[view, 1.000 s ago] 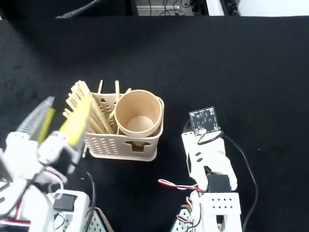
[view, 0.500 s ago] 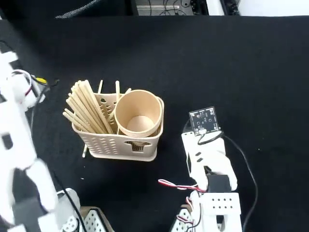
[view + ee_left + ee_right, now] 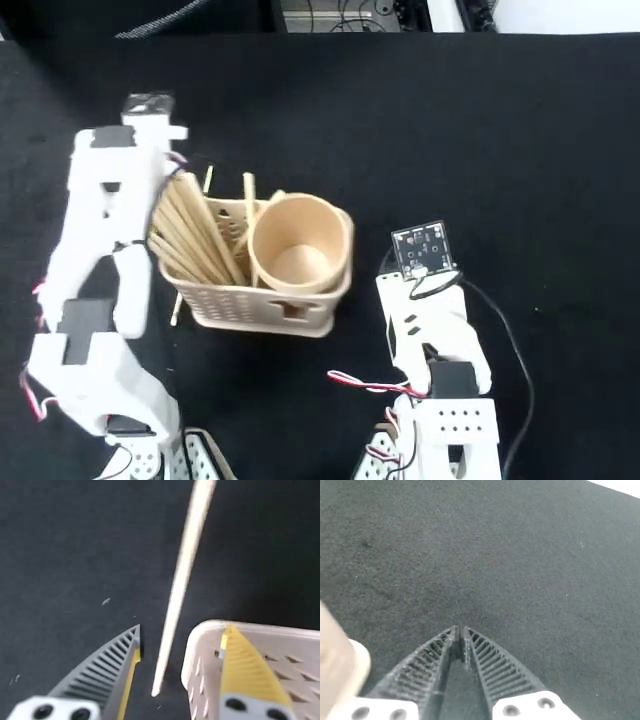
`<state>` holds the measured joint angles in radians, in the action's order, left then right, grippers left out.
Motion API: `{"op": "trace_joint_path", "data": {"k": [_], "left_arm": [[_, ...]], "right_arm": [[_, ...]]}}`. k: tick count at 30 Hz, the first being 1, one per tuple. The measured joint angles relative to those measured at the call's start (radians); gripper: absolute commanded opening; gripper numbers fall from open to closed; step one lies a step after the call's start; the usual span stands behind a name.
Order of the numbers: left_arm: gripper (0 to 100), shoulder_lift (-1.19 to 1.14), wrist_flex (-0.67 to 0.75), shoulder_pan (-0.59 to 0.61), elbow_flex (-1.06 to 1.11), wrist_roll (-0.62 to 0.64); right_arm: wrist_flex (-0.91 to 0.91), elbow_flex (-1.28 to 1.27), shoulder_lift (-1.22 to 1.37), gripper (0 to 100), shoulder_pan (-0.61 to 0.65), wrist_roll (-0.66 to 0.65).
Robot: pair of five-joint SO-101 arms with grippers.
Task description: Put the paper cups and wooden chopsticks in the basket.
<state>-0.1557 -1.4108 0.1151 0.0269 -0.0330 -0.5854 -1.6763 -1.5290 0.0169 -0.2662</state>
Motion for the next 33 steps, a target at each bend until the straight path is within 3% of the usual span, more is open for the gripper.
{"op": "trace_joint_path", "data": {"k": [7,16,18,23,28,33], "left_arm": [[25,-0.055,0.064,-0.055,0.000,0.000],[7,-0.215,0.204,0.043,0.000,-0.002],[2,-0.221,0.206,0.032,0.000,-0.023],[3,-0.230,0.207,-0.035,0.003,-0.129],[3,-0.230,0.206,-0.037,0.014,-0.147],[3,-0.227,0.086,0.002,-0.069,-0.141]], "right_arm": [[0.000,0.000,0.000,1.3,0.000,0.000],[0.000,0.000,0.000,1.3,0.000,0.000],[0.000,0.000,0.000,1.3,0.000,0.000],[0.000,0.000,0.000,1.3,0.000,0.000],[0.000,0.000,0.000,1.3,0.000,0.000],[0.000,0.000,0.000,1.3,0.000,0.000]]}}
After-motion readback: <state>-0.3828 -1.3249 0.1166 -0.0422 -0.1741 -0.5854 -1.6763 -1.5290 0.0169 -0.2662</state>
